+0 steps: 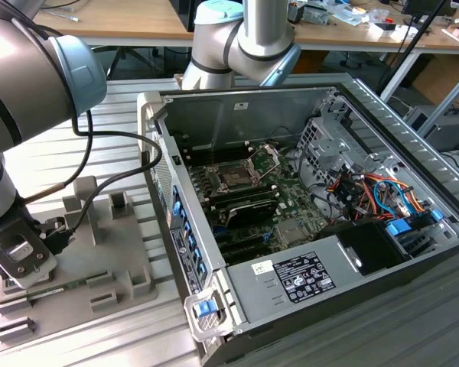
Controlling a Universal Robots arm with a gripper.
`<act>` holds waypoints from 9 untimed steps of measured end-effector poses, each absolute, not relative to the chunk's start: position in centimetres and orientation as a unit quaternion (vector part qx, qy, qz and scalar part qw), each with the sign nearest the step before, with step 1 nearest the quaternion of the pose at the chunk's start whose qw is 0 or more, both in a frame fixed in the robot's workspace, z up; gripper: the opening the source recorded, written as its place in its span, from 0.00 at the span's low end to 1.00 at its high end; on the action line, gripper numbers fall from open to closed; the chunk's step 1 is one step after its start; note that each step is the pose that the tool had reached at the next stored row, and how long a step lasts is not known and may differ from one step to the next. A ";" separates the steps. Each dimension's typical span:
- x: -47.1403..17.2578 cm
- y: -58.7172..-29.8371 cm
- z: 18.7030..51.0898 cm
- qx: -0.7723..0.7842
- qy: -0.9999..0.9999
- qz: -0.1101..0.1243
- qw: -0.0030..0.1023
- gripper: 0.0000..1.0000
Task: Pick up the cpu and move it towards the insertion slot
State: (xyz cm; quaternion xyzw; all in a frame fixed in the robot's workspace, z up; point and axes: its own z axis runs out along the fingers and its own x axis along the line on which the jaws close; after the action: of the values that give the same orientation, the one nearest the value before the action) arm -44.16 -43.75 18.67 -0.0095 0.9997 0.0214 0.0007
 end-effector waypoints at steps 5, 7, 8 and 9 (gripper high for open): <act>-44.2 -43.8 18.7 -0.010 1.000 0.021 0.001 0.55; -44.2 -43.8 18.7 -0.010 1.000 0.022 0.001 0.55; -44.2 -43.8 18.8 -0.010 1.000 0.021 0.001 0.55; -44.2 -43.8 18.8 -0.010 1.000 0.021 0.001 0.55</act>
State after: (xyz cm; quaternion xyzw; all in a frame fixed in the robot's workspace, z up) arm -44.16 -43.75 18.83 -0.0096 0.9997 0.0215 0.0007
